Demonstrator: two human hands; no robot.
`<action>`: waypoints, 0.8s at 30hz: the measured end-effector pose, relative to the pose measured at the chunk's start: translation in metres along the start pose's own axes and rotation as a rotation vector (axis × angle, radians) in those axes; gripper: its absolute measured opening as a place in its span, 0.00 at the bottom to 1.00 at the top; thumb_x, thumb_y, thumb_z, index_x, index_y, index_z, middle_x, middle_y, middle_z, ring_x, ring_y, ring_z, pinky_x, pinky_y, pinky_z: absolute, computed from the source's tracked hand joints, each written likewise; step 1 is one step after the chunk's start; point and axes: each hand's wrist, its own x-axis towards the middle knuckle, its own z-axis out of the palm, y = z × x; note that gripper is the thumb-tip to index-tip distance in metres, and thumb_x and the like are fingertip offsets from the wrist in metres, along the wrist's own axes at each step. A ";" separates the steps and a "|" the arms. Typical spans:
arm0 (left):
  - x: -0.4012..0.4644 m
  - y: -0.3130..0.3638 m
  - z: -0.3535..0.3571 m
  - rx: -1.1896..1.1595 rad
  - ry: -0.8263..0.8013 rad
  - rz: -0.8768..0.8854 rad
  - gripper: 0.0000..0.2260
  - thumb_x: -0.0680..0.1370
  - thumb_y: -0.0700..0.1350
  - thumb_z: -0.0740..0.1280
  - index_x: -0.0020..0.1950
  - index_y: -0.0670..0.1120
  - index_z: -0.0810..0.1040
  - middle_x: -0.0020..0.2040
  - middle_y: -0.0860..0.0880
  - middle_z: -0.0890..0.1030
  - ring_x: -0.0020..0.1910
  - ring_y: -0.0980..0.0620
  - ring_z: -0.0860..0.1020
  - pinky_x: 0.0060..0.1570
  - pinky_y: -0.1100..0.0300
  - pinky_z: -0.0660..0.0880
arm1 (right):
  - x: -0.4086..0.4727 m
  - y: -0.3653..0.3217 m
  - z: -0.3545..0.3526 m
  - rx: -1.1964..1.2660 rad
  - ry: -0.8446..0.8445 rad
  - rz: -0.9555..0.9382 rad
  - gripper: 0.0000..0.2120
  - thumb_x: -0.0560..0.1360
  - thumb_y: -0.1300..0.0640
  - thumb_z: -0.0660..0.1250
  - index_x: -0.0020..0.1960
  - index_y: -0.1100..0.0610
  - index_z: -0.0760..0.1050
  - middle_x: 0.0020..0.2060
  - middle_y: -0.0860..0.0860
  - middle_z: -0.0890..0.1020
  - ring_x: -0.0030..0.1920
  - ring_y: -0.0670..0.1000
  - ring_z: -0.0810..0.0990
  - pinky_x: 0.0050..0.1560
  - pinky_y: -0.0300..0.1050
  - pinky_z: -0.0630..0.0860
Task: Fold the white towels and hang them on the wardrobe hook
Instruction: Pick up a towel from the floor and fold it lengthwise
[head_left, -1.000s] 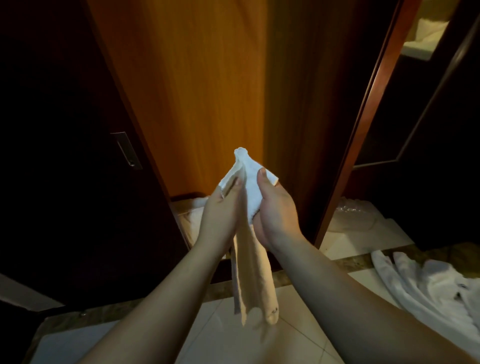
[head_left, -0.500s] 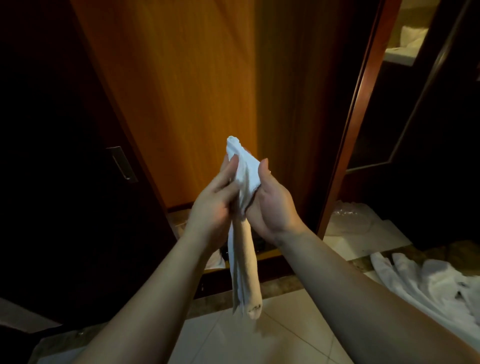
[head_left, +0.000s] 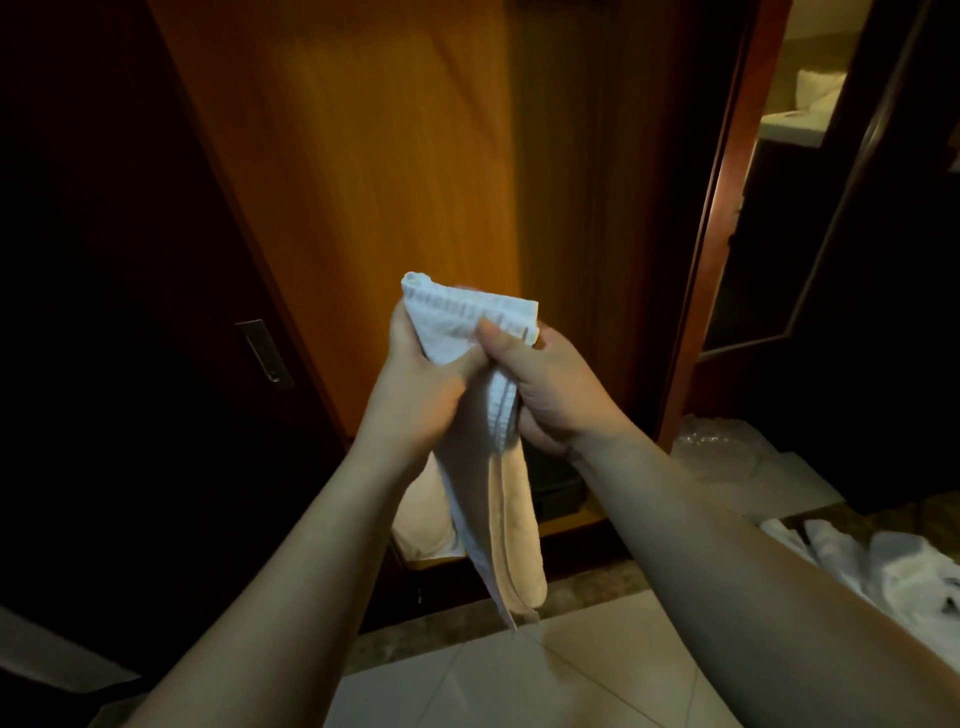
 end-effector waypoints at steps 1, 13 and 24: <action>0.001 0.001 -0.004 -0.028 -0.025 -0.021 0.25 0.77 0.42 0.73 0.71 0.54 0.68 0.60 0.51 0.81 0.58 0.51 0.82 0.57 0.50 0.80 | 0.001 -0.005 0.000 -0.045 0.008 -0.001 0.14 0.79 0.55 0.65 0.64 0.56 0.77 0.62 0.59 0.82 0.64 0.60 0.80 0.68 0.60 0.73; -0.006 0.017 -0.047 -0.024 -0.028 0.117 0.04 0.74 0.45 0.72 0.48 0.49 0.82 0.45 0.51 0.85 0.47 0.50 0.83 0.50 0.53 0.79 | 0.001 -0.060 0.004 -1.144 0.046 -0.082 0.32 0.78 0.37 0.49 0.51 0.60 0.82 0.43 0.51 0.85 0.45 0.45 0.84 0.49 0.41 0.76; -0.024 0.012 -0.040 -0.111 -0.197 -0.166 0.16 0.77 0.53 0.69 0.59 0.43 0.80 0.52 0.45 0.86 0.52 0.45 0.84 0.48 0.55 0.82 | 0.013 -0.056 0.021 -1.219 0.115 -0.167 0.37 0.77 0.35 0.47 0.45 0.63 0.83 0.42 0.59 0.85 0.43 0.54 0.83 0.42 0.41 0.76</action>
